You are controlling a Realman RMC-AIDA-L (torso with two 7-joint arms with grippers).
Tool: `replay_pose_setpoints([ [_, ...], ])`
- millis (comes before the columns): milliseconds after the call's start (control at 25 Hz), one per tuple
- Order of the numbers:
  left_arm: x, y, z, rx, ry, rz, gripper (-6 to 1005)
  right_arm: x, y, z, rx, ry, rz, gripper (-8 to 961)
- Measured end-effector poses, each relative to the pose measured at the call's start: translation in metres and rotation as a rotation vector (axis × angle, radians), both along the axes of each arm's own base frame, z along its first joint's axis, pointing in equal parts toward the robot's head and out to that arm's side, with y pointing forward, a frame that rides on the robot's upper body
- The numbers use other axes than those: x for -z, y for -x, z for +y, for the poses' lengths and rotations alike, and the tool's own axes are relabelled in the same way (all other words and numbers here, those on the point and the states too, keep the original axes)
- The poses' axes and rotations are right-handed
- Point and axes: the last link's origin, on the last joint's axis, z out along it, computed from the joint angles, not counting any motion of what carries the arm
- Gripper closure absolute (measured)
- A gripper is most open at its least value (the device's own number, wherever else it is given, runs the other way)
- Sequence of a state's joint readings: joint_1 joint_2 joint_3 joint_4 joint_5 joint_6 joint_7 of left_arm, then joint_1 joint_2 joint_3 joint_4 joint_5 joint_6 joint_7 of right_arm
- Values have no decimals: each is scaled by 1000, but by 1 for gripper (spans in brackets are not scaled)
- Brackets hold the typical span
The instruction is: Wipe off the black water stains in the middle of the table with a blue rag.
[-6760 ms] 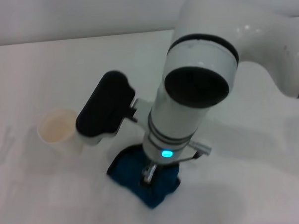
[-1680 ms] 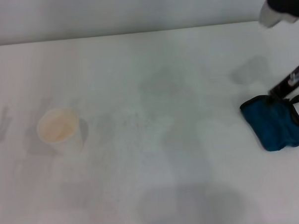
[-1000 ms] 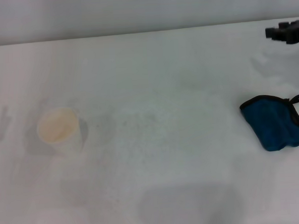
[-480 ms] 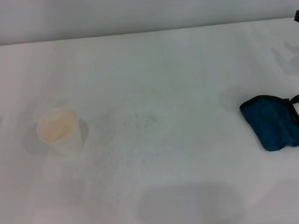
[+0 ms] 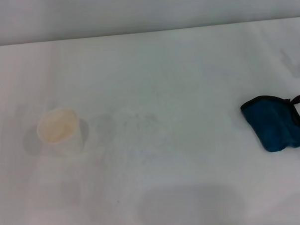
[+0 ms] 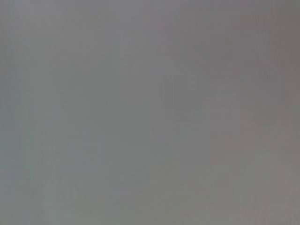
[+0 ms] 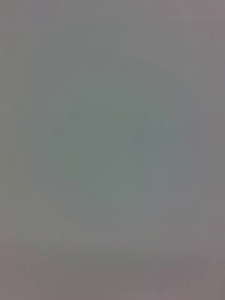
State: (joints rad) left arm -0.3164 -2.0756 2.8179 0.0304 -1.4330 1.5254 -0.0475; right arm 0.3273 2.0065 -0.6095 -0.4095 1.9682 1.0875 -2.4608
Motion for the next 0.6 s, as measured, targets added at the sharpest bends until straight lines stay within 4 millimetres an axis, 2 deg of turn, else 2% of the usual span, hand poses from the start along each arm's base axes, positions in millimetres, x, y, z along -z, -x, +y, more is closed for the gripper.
replay_pose_setpoints([
  [200,-3,3,-2,-21,-31,-18,116,10,-2,-9,-14,-72,-54,347],
  [400,-4,6,-7,-37,-54,-30,114,14,-9,-16,31,-106,-19,149],
  [600,-1,3,-9,-32,-61,-51,115,14,-20,-25,102,-177,61,89],
])
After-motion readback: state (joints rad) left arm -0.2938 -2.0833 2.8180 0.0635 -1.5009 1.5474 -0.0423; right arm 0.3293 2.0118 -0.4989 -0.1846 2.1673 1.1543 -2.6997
